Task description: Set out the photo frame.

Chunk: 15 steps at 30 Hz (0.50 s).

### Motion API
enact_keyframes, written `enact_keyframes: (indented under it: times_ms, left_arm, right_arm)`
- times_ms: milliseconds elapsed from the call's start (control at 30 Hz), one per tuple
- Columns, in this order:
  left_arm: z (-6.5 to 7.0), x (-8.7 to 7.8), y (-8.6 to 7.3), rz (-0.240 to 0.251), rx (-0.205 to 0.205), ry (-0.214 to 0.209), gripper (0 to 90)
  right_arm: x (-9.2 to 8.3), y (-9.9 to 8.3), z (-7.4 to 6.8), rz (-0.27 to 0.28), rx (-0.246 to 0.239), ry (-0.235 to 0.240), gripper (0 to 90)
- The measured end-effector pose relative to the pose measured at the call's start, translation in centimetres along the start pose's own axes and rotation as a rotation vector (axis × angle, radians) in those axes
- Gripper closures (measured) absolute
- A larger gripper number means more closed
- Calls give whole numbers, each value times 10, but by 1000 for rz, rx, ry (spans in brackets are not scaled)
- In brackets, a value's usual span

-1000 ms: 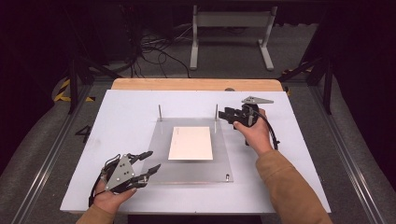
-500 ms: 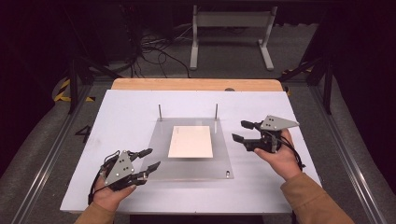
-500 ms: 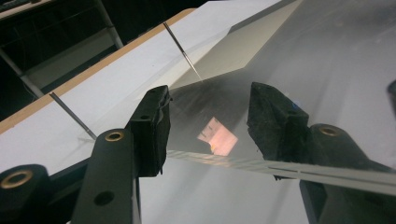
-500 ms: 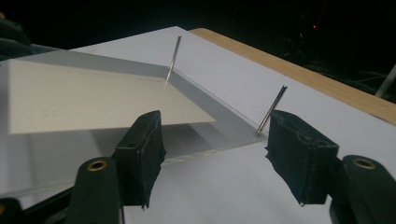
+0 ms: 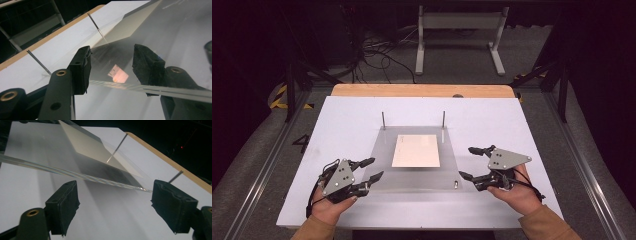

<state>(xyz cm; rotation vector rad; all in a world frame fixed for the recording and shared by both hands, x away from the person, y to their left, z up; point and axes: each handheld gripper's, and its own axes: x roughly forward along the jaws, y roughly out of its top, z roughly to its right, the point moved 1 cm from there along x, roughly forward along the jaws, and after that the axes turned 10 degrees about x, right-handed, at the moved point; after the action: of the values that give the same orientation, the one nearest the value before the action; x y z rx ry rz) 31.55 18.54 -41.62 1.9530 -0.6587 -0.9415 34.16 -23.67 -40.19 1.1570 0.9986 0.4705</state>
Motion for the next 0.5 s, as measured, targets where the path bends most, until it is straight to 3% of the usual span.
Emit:
enact_keyframes:
  times_ms: [333, 433, 500]
  left_arm:
    - [0, 0, 0, 0, -2, -2, 484]
    - [0, 0, 1, 2, -5, -1, 484]
    - [-1, 0, 1, 11, -6, 8, 486]
  right_arm:
    - [23, 4, -15, 71, -50, 41, 240]
    - [30, 6, -18, 89, -79, 54, 324]
    - [34, 7, -19, 103, -88, 76, 429]
